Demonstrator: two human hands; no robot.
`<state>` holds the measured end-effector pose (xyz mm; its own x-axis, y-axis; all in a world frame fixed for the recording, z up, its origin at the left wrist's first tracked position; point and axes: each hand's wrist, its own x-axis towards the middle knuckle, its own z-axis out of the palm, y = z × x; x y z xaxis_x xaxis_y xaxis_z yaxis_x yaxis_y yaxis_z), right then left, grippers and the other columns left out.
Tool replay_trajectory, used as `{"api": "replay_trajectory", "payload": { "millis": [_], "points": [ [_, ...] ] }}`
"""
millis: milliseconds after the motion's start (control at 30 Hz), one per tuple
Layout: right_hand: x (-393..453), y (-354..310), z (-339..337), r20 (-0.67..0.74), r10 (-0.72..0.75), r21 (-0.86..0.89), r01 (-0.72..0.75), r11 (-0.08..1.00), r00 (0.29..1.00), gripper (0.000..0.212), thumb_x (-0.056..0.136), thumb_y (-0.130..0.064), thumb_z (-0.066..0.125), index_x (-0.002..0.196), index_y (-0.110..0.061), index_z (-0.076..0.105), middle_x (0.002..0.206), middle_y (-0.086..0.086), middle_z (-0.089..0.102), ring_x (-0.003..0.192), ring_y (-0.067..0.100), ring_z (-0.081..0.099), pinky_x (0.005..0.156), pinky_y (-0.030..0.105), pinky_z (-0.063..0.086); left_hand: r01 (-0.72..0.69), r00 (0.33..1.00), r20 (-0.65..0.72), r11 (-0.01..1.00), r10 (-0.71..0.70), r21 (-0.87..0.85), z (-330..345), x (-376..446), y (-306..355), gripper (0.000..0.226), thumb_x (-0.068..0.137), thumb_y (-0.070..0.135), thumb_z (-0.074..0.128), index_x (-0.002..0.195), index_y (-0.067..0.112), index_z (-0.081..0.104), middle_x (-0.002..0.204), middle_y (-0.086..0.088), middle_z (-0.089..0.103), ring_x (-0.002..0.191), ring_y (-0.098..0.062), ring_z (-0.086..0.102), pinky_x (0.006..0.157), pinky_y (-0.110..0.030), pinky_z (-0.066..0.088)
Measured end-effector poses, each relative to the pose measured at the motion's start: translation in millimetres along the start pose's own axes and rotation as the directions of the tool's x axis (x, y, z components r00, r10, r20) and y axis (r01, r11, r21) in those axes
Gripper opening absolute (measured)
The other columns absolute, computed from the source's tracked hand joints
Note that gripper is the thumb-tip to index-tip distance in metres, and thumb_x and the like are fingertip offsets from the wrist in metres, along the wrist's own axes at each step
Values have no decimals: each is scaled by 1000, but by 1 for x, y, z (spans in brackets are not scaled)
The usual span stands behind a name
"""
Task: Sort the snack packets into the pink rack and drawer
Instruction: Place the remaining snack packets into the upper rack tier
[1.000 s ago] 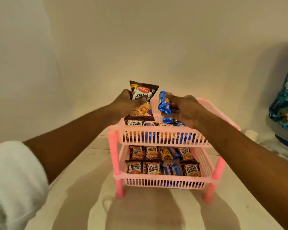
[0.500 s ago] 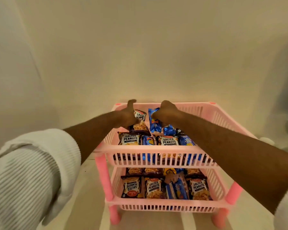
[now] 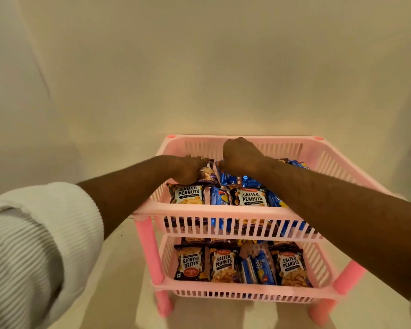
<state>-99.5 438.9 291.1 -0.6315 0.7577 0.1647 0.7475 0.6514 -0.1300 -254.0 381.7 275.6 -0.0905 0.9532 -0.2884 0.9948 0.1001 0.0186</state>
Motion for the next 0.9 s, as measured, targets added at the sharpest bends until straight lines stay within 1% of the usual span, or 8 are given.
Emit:
{"api": "replay_trajectory", "payload": {
  "millis": [100, 200, 333, 467, 567, 667, 800, 900],
  "points": [
    [1, 3, 0, 42, -14, -25, 15, 1000, 999, 43, 88, -30, 74, 61, -17, 42, 62, -4, 43, 68, 20, 49, 63, 28, 37, 36, 994, 100, 999, -39, 23, 1, 2, -3, 64, 106, 33, 28, 155, 28, -12, 165, -7, -10, 151, -31, -9, 121, -48, 1],
    [-1, 5, 0, 41, -26, -29, 27, 999, 999, 32, 90, -29, 72, 75, -14, 48, 73, -1, 48, 77, 21, 51, 67, 29, 38, 37, 990, 137, 997, -45, 63, -1, 2, -1, 65, 106, 34, 29, 154, 31, -16, 164, -5, -12, 151, -30, -11, 120, -51, 1],
    [-3, 4, 2, 29, -34, -1, 34, 999, 999, 22, 94, -26, 67, 101, -6, 61, 88, 3, 51, 82, 20, 50, 68, 30, 38, 30, 988, 151, 998, -37, 47, -6, 1, -2, 66, 106, 30, 32, 155, 29, -11, 165, -7, -3, 152, -30, 1, 121, -50, 10],
    [-4, 5, 3, 14, -42, -13, 42, 999, 999, 27, 96, -27, 64, 108, -4, 62, 91, 3, 50, 84, 20, 49, 69, 30, 37, 40, 992, 118, 999, -40, 9, -4, 5, -5, 68, 103, 31, 41, 156, 30, -1, 163, -8, 17, 149, -30, 22, 118, -51, 27],
    [-3, 4, 3, 19, -43, -12, 43, 999, 999, 23, 96, -28, 65, 102, -6, 61, 86, 2, 49, 80, 19, 49, 66, 30, 36, 23, 997, 73, 999, -26, 44, -2, 1, -4, 72, 102, 23, 44, 156, 29, -3, 165, -7, 6, 151, -29, 11, 121, -50, 21],
    [-5, 4, 1, 22, -15, 10, 14, 1000, 1000, 26, 95, -32, 65, 85, -12, 52, 72, -3, 45, 72, 16, 47, 60, 27, 33, 4, 1000, 8, 999, -5, 48, -3, -7, -3, 68, 104, 24, 40, 157, 26, -2, 165, -7, -4, 153, -27, 2, 123, -46, 13],
    [-14, 5, -9, -6, 24, 41, -24, 999, 1000, 27, 97, -30, 63, 81, -10, 55, 67, -2, 44, 75, 20, 50, 67, 28, 37, -17, 991, -136, 1000, 17, 1, -13, -28, -2, 62, 103, 15, 41, 157, 12, 10, 165, -9, 6, 152, -24, 5, 124, -39, 13],
    [-29, 4, -17, -68, 47, 76, -42, 996, 997, 26, 97, -27, 63, 81, -7, 60, 69, 2, 51, 73, 22, 52, 69, 28, 38, -28, 963, -271, 997, 6, -77, -23, -56, 1, 61, 96, 1, 44, 153, 7, 24, 159, -12, 29, 147, -25, 28, 117, -33, 26]
  ]
}}
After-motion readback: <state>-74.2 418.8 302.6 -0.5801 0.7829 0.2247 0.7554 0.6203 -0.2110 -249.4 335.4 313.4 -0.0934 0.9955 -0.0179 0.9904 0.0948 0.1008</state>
